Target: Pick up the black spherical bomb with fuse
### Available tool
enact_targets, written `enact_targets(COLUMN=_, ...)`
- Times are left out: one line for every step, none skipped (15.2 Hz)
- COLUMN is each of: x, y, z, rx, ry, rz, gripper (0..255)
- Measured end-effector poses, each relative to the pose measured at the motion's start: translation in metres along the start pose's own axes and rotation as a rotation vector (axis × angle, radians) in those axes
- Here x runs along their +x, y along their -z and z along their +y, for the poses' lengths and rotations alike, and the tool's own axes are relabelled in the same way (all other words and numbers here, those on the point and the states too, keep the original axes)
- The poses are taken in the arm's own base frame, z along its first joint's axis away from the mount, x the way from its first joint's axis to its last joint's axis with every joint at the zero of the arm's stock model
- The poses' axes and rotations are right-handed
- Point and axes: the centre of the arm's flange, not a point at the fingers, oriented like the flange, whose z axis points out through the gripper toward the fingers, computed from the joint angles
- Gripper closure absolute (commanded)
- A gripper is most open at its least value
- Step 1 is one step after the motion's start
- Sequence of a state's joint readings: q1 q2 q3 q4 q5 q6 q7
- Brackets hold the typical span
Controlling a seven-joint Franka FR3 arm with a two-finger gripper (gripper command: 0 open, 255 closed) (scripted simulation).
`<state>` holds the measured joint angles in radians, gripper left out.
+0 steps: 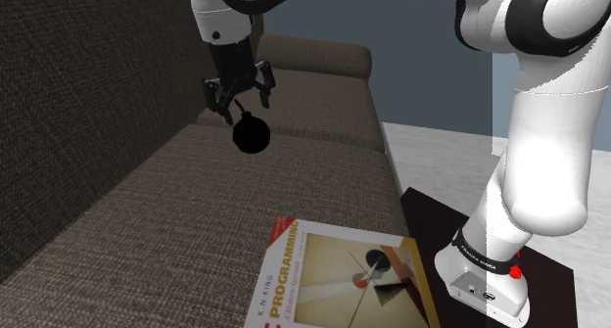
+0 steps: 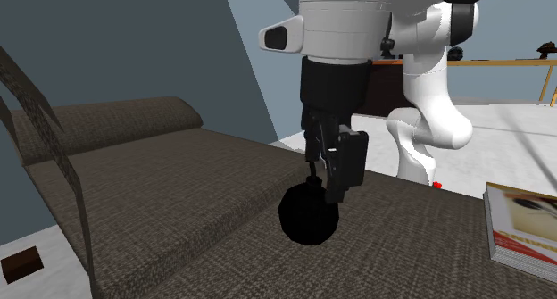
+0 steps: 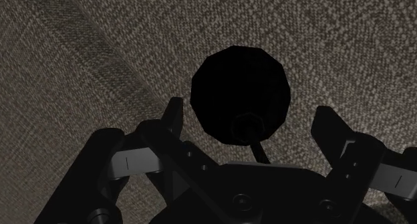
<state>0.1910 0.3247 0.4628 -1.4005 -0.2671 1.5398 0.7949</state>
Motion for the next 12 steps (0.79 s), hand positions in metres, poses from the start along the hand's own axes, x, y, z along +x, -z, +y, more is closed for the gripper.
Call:
enact_targets(x=-0.0001, y=-0.0022, z=-0.0003, rx=0.000, ry=0.000, rz=0.000, gripper=255)
enact_targets(x=-0.0002, y=-0.0034, z=-0.0004, rx=0.000, ry=0.000, rz=0.000, gripper=255)
enact_targets(x=-0.0001, y=-0.0041, z=-0.0004, rx=0.000, ry=0.000, rz=0.000, gripper=255)
enact_targets(x=-0.0002, y=-0.0041, z=-0.0002, rx=0.000, ry=0.000, rz=0.001, gripper=255)
enact_targets(x=-0.0003, y=-0.0041, z=-0.0002, rx=0.001, ry=0.000, rz=0.001, gripper=255)
enact_targets(x=-0.0003, y=-0.0041, z=-0.0002, rx=0.001, ry=0.000, rz=0.001, gripper=255)
enact_targets(x=-0.0003, y=-0.0041, z=-0.0002, rx=0.001, ry=0.000, rz=0.001, gripper=255)
enact_targets(x=-0.0003, y=-0.0041, z=-0.0002, rx=0.001, ry=0.000, rz=0.001, gripper=255)
enact_targets(x=-0.0003, y=-0.0041, z=-0.0002, rx=0.000, ry=0.000, rz=0.001, gripper=255)
enact_targets(x=-0.0003, y=-0.0041, z=-0.0001, rx=0.000, ry=0.000, rz=0.001, gripper=255)
enact_targets(x=-0.0001, y=-0.0041, z=-0.0004, rx=0.000, ry=0.000, rz=0.001, gripper=255)
enact_targets(x=0.0001, y=-0.0021, z=-0.0003, rx=0.000, ry=0.000, rz=0.000, gripper=255)
